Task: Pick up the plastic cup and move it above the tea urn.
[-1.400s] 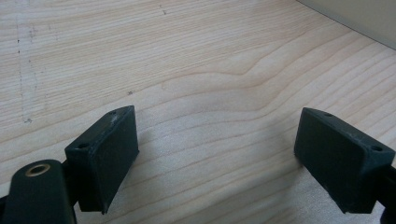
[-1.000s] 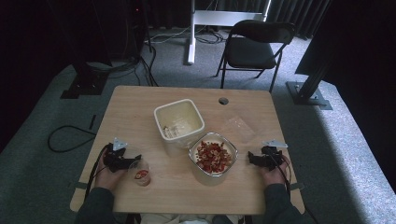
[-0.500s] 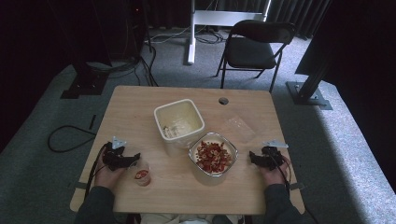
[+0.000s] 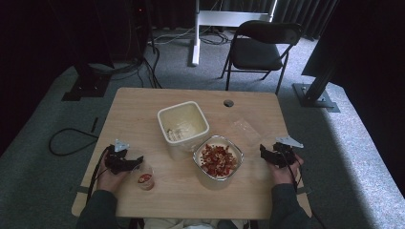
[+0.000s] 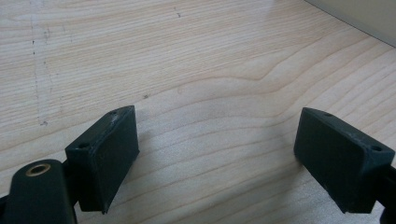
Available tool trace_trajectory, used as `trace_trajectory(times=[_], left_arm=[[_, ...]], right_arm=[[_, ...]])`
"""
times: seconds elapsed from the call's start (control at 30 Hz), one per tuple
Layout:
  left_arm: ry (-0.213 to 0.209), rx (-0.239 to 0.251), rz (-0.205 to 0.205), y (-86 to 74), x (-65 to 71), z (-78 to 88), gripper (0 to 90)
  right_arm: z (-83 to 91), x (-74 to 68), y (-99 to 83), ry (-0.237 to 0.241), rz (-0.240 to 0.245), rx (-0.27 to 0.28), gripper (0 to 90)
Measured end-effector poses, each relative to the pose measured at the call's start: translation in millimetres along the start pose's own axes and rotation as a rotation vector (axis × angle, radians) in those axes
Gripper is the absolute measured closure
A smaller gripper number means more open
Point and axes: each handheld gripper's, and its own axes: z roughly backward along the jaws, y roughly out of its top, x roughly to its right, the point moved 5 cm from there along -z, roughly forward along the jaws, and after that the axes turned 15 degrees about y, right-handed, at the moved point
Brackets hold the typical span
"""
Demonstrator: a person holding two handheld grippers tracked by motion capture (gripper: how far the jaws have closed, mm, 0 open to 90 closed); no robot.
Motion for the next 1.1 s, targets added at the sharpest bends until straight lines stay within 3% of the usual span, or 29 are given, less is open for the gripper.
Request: trace_trajectory(times=[0.47, 0.6, 0.8, 0.9, 1.1], left_arm=[[0.0, 0.001, 0.002, 0.0, 0.1, 0.0, 14.4], [0.0, -0.001, 0.0, 0.0, 0.0, 0.0, 14.4], [0.0, 0.0, 0.001, 0.0, 0.1, 0.0, 14.5], [0.0, 0.001, 0.0, 0.0, 0.1, -0.1, 14.5], [0.001, 0.001, 0.001, 0.0, 0.1, -0.1, 14.4]], right_arm=[[-9.3, -3.3, 41.0, -0.042, -0.029, 0.034, 25.7], [-20.6, -2.3, 42.5, -0.057, -0.035, 0.012, 24.2], [-38.9, 4.6, 32.9, -0.086, -0.085, -0.04, 23.9], [-44.2, 8.2, 27.8, -0.097, -0.1, -0.075, 28.7], [-38.4, 14.4, 29.3, -0.094, -0.092, -0.072, 54.3]])
